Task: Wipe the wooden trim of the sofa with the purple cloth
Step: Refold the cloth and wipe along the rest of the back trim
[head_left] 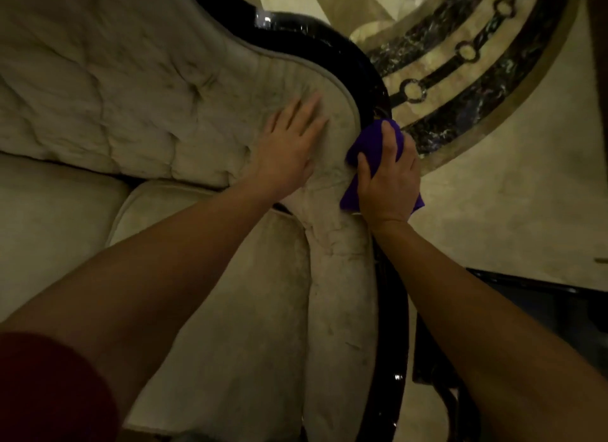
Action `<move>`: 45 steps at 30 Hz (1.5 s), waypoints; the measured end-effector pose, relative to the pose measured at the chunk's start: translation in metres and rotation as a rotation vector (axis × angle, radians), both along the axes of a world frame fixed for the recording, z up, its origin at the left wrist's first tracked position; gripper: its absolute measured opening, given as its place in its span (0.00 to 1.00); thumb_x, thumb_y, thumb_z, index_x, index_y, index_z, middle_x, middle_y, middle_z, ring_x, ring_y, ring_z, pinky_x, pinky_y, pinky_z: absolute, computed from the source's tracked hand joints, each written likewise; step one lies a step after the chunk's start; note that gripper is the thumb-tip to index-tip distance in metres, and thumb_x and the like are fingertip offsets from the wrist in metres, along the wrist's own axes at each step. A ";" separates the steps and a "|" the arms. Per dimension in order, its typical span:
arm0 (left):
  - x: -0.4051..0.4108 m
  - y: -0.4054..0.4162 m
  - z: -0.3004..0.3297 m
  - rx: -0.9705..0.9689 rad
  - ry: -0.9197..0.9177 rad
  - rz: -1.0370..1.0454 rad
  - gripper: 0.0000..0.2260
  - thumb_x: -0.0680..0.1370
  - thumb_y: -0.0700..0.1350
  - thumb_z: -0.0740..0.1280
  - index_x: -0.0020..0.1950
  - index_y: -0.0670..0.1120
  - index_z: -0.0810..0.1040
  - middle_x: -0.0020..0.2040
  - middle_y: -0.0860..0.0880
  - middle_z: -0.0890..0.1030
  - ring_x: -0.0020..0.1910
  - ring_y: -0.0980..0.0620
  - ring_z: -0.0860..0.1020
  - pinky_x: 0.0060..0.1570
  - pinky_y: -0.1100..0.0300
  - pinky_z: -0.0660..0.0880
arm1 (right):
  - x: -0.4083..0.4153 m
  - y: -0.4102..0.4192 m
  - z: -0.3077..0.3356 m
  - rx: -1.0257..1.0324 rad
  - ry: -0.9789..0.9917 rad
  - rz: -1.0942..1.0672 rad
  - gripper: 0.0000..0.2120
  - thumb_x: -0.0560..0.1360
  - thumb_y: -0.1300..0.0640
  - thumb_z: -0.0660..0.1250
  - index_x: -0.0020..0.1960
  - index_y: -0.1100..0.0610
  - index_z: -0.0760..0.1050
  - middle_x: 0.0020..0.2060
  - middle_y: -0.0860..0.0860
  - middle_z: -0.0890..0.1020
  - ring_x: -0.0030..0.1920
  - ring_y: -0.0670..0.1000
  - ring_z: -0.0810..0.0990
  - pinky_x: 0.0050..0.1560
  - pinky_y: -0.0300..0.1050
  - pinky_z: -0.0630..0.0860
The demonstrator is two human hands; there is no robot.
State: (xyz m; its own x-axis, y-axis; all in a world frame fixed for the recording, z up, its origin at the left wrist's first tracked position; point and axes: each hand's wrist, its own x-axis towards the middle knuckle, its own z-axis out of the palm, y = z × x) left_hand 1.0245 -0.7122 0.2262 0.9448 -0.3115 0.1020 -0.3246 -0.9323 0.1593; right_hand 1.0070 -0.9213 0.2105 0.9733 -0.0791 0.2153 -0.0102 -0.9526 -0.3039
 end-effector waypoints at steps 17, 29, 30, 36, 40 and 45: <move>0.009 -0.010 -0.018 -0.022 0.060 0.040 0.44 0.74 0.54 0.72 0.83 0.47 0.50 0.84 0.43 0.47 0.83 0.41 0.43 0.80 0.38 0.49 | 0.137 0.074 0.074 -0.183 -0.170 0.343 0.27 0.82 0.36 0.58 0.75 0.48 0.71 0.64 0.59 0.79 0.60 0.62 0.78 0.54 0.56 0.76; 0.034 0.129 0.108 -0.125 -0.282 0.052 0.21 0.77 0.45 0.67 0.70 0.45 0.77 0.76 0.41 0.71 0.73 0.37 0.70 0.68 0.40 0.70 | 0.176 0.121 0.086 -0.274 -0.167 0.540 0.31 0.81 0.33 0.55 0.75 0.53 0.67 0.59 0.59 0.80 0.55 0.63 0.79 0.49 0.56 0.77; 0.043 0.136 0.120 -0.115 -0.339 0.084 0.23 0.77 0.46 0.67 0.72 0.44 0.75 0.77 0.40 0.69 0.75 0.37 0.68 0.69 0.39 0.68 | 0.176 0.120 0.086 -0.257 -0.151 0.540 0.32 0.81 0.33 0.55 0.75 0.53 0.67 0.60 0.59 0.80 0.56 0.62 0.79 0.51 0.56 0.77; 0.100 0.163 0.159 0.077 -0.428 0.204 0.29 0.80 0.55 0.62 0.80 0.47 0.63 0.81 0.39 0.61 0.81 0.39 0.58 0.78 0.37 0.53 | 0.174 0.117 0.089 -0.201 -0.124 0.547 0.30 0.81 0.33 0.54 0.73 0.52 0.71 0.62 0.56 0.80 0.58 0.60 0.79 0.53 0.54 0.76; 0.125 0.166 0.148 0.153 -0.450 0.274 0.26 0.79 0.56 0.60 0.76 0.49 0.67 0.74 0.41 0.71 0.76 0.39 0.65 0.78 0.40 0.53 | 0.171 0.120 0.092 -0.110 -0.139 0.528 0.26 0.81 0.36 0.56 0.70 0.50 0.75 0.62 0.55 0.82 0.60 0.59 0.79 0.55 0.54 0.75; 0.138 0.172 0.134 0.141 -0.553 0.276 0.25 0.78 0.56 0.61 0.73 0.48 0.69 0.70 0.41 0.74 0.72 0.40 0.65 0.77 0.41 0.56 | 0.156 0.171 0.087 0.129 -0.147 0.285 0.16 0.77 0.44 0.64 0.57 0.52 0.83 0.54 0.53 0.84 0.60 0.57 0.78 0.64 0.56 0.69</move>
